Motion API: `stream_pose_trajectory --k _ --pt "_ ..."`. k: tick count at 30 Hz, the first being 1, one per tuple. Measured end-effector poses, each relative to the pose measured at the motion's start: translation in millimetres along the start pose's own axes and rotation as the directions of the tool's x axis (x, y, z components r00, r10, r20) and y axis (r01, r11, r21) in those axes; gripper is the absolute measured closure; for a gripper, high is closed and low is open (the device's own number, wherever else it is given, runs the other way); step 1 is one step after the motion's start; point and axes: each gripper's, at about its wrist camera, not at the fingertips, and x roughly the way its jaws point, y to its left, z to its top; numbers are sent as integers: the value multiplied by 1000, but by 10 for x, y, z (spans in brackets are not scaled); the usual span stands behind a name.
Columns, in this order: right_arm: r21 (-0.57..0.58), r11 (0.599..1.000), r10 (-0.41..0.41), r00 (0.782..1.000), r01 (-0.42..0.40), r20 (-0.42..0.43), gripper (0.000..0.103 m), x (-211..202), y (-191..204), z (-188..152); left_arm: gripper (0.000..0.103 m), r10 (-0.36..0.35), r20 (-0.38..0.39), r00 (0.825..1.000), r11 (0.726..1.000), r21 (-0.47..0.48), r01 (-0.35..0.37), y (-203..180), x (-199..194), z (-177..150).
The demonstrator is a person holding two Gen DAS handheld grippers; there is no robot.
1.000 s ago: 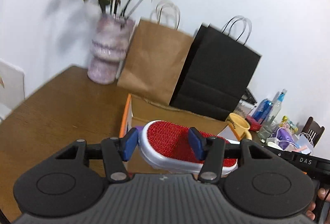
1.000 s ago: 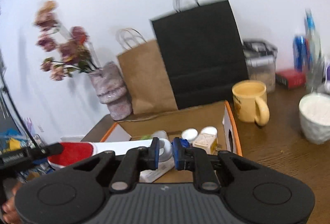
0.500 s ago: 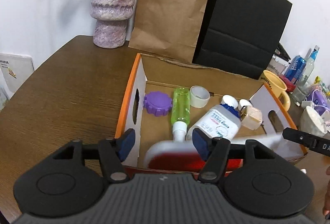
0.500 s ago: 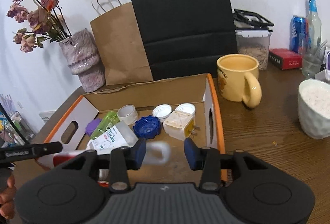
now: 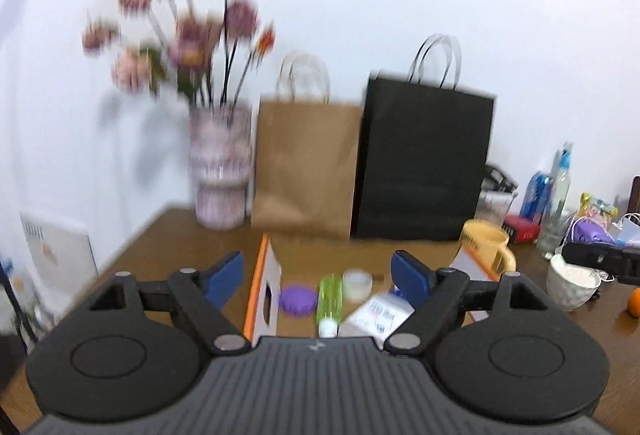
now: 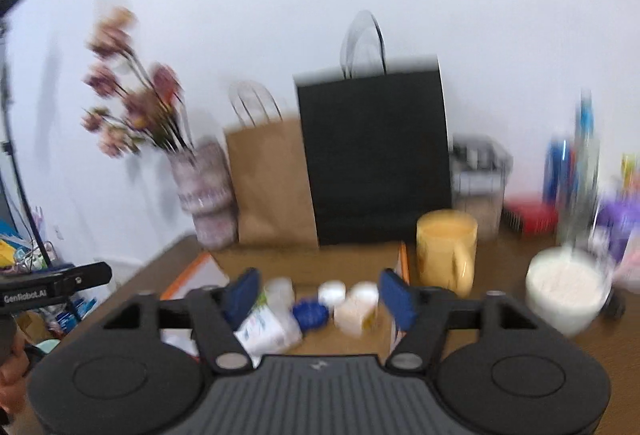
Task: Organize rigid objects
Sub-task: 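Open both tools to drop the red lint brush into the box, then withdraw both tools from the box back over the table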
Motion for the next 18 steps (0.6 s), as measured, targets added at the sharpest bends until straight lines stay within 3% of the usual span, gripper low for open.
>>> stream_pose_trajectory --k 2,6,16,18 --pt "-52 999 -7 998 10 62 21 -183 68 -46 20 -1 78 997 1000 7 0 -45 -211 -23" --pt "-53 999 10 996 -5 85 21 -443 88 -163 20 -17 149 989 1000 22 13 -149 -561 -115" --pt "-17 1000 -9 995 10 103 20 -1107 133 -477 18 -15 172 985 999 48 7 -310 -1187 -482" --pt "-24 1000 -11 994 14 111 19 -1270 159 -539 12 -12 175 984 999 41 5 -313 -1364 -573"
